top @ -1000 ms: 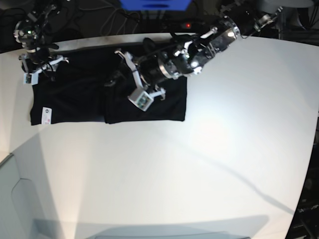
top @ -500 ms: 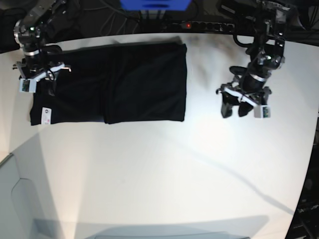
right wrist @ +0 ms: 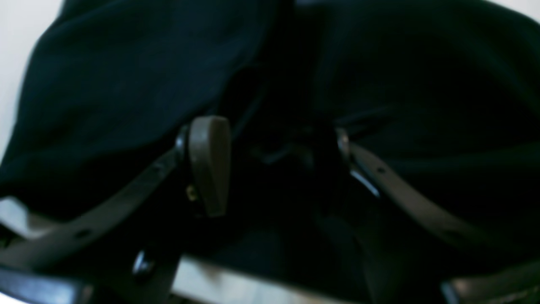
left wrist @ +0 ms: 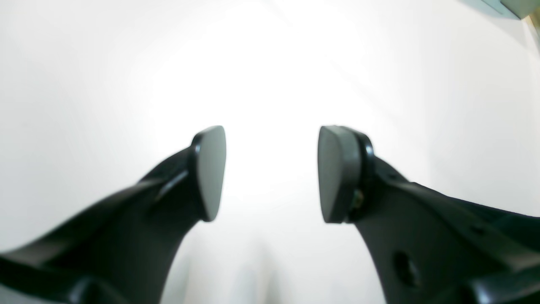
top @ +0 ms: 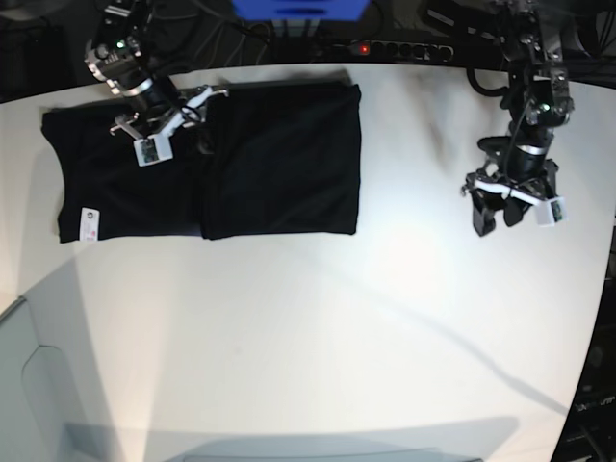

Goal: Fold the T-shirt properly
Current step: 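Grasp the other strip end with the right gripper and tuck it flat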

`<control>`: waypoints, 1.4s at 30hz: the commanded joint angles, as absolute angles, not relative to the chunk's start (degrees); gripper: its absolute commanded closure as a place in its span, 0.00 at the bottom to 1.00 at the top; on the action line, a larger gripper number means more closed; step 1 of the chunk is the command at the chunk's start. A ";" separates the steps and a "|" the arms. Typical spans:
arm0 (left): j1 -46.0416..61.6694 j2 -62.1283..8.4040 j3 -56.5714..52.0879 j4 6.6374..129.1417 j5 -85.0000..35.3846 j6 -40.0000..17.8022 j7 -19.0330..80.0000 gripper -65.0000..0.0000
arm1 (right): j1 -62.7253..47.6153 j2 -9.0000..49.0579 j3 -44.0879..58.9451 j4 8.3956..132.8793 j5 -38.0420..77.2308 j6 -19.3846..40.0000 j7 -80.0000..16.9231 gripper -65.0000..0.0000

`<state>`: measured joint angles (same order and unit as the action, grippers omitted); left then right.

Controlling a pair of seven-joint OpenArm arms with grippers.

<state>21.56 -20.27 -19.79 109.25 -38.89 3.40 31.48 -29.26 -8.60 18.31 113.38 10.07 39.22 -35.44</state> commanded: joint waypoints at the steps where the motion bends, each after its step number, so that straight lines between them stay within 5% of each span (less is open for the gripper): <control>1: 21.05 -21.05 -20.18 109.32 -38.90 2.95 30.20 0.48 | -29.93 -8.48 17.45 114.42 10.95 40.00 -34.24 0.50; 10: 19.91 -20.97 -20.09 105.98 -38.99 2.95 30.20 0.48 | -32.92 -7.60 15.87 114.86 16.40 40.00 -34.59 0.40; 30: 18.86 -20.88 -19.82 105.80 -38.90 2.95 30.20 0.48 | -34.59 -6.37 11.91 109.05 16.22 40.00 -34.68 0.41; 33: 18.95 -20.88 -19.91 105.80 -38.90 2.95 30.20 0.48 | -33.98 -4.70 11.82 109.05 16.22 40.00 -34.68 0.51; 39: 18.95 -20.88 -20.09 105.80 -38.90 2.95 30.20 0.48 | -33.89 -4.35 12.35 109.49 16.31 40.00 -34.68 0.97; 42: 18.86 -20.88 -20.09 105.80 -38.90 2.95 30.20 0.48 | -34.42 -3.12 12.26 109.49 16.31 40.00 -34.68 1.00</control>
